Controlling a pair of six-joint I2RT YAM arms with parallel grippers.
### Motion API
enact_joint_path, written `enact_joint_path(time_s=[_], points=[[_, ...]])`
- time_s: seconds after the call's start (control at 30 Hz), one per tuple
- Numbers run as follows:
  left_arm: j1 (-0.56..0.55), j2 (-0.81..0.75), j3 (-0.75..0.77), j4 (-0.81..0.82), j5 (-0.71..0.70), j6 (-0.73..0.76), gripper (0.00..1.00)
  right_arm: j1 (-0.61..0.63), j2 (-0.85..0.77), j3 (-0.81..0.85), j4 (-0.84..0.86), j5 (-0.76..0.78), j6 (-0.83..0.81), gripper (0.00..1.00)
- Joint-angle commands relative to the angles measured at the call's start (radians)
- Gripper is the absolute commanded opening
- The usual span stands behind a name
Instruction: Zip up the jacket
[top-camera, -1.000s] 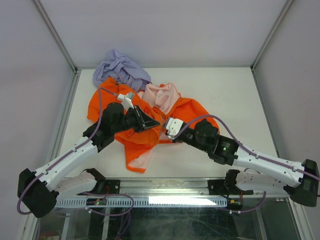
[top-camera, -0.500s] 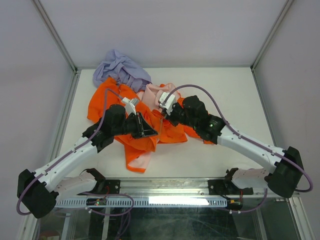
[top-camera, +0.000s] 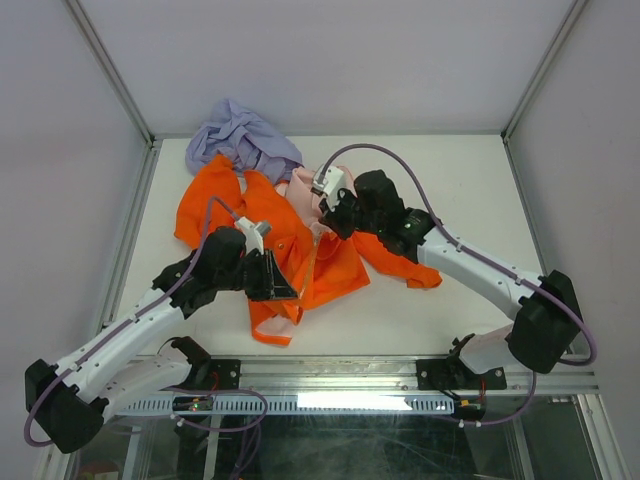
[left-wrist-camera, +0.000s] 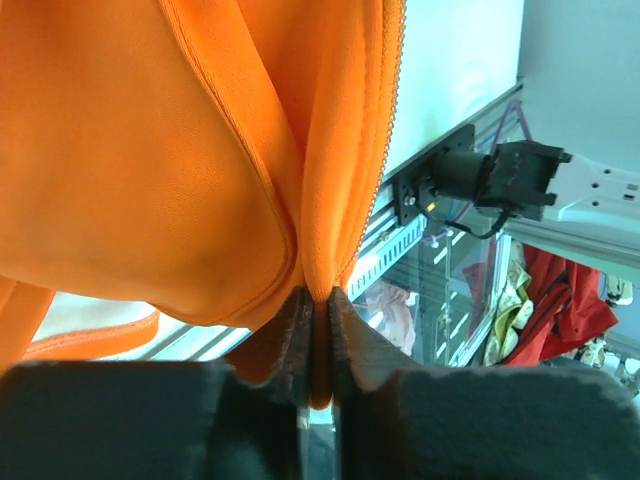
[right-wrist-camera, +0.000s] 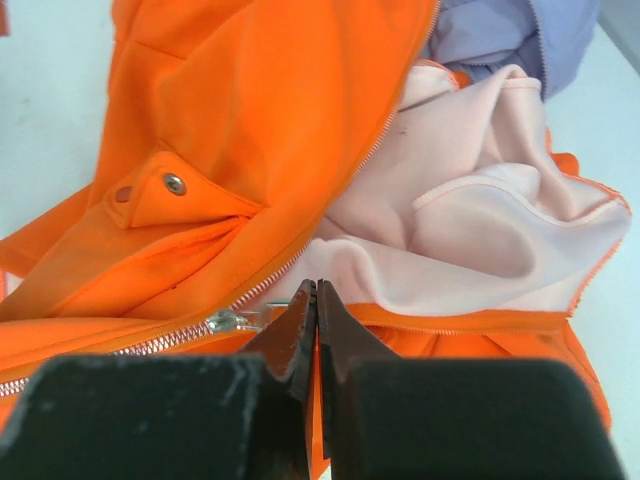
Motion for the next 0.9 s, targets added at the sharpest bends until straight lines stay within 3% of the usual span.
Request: enact_joint_path(time_s=[0.0, 0.03, 0.27, 0.43, 0.63, 0.87], points=[[-0.014, -0.027, 0.012, -0.078, -0.07, -0.014, 0.2, 0.009, -0.027, 0.058, 0.039, -0.147, 0.068, 0.0], [-0.013, -0.028, 0.024, -0.061, -0.102, -0.031, 0.29, 0.014, -0.035, 0.047, 0.043, -0.165, 0.087, 0.0], [-0.012, 0.014, 0.052, 0.164, -0.217, -0.059, 0.59, 0.016, -0.097, -0.041, 0.107, -0.249, 0.203, 0.0], [-0.002, 0.141, 0.097, 0.199, -0.199, -0.064, 0.65, -0.022, -0.083, -0.031, -0.01, -0.106, 0.311, 0.0], [-0.019, 0.26, 0.076, 0.288, -0.138, -0.111, 0.69, -0.068, -0.055, -0.031, -0.092, -0.134, 0.412, 0.3], [-0.037, 0.389, 0.046, 0.373, -0.163, -0.16, 0.69, -0.077, 0.076, 0.076, -0.144, -0.242, 0.456, 0.38]])
